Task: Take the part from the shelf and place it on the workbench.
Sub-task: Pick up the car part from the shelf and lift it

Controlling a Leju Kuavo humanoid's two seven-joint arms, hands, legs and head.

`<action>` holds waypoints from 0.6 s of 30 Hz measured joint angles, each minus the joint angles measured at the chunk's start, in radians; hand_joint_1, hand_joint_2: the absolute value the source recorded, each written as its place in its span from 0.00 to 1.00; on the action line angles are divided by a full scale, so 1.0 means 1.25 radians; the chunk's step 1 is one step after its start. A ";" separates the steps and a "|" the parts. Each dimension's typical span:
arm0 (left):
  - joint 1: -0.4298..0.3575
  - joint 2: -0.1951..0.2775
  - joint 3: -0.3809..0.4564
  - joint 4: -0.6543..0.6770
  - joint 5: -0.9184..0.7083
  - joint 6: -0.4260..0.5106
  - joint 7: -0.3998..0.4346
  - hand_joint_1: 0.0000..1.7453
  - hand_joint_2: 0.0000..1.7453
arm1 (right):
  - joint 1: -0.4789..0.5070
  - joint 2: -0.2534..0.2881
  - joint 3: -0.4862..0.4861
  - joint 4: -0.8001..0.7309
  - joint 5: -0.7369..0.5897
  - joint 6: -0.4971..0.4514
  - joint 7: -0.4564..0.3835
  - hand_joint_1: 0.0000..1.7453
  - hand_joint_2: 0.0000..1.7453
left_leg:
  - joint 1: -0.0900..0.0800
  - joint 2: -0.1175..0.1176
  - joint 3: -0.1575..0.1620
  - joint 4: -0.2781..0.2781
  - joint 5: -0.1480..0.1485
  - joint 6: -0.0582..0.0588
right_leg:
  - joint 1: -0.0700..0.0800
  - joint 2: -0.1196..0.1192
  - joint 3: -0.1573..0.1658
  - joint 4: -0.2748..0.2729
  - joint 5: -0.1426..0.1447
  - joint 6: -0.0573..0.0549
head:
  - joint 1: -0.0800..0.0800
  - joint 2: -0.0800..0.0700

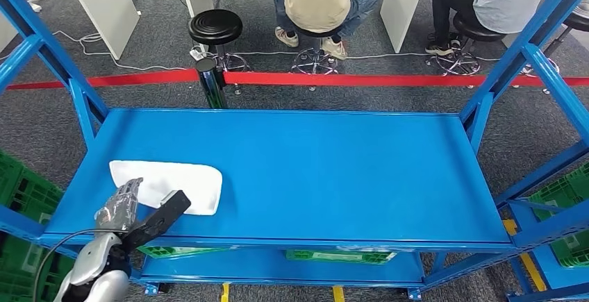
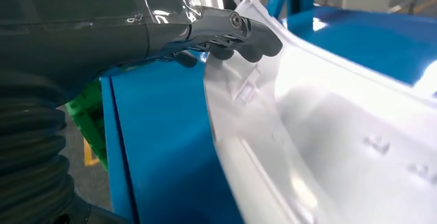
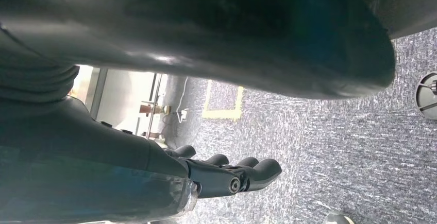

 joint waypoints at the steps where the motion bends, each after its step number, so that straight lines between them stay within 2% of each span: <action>1: 0.000 -0.002 0.000 0.006 0.002 0.021 0.000 0.00 1.00 | 0.000 0.000 0.001 0.000 0.000 -0.001 0.000 0.00 0.00 | 0.000 0.000 0.000 0.000 0.000 0.000 | 0.000 0.000 0.000 0.000 0.000 0.000 | 0.000 0.000; 5: -0.005 -0.007 0.000 0.030 0.011 0.060 0.000 0.00 1.00 | 0.000 0.000 0.008 0.000 0.000 -0.001 0.000 0.00 0.00 | 0.000 -0.002 0.000 0.000 0.000 0.000 | 0.000 0.000 0.000 0.000 0.000 0.000 | 0.000 0.000; 16: -0.019 -0.018 0.002 0.058 0.014 0.067 0.000 0.00 1.00 | 0.000 0.000 0.017 0.000 0.000 -0.002 0.000 0.00 0.00 | -0.001 -0.003 0.000 0.000 0.000 0.000 | 0.000 -0.001 0.001 0.000 -0.001 -0.001 | 0.000 0.000; 17: -0.019 -0.019 0.003 0.061 0.015 0.068 0.000 0.07 1.00 | 0.000 0.000 0.018 0.000 0.000 -0.002 0.000 0.00 0.00 | -0.001 -0.003 0.000 0.000 0.000 0.000 | 0.000 -0.001 0.001 0.000 -0.001 -0.001 | 0.000 0.000; 18: -0.020 -0.019 0.004 0.064 0.017 0.070 0.000 0.31 1.00 | 0.000 0.000 0.019 0.000 0.000 -0.002 0.000 0.00 0.00 | -0.001 -0.003 0.001 0.000 0.000 0.000 | 0.000 -0.001 0.002 0.000 -0.001 -0.001 | 0.000 0.000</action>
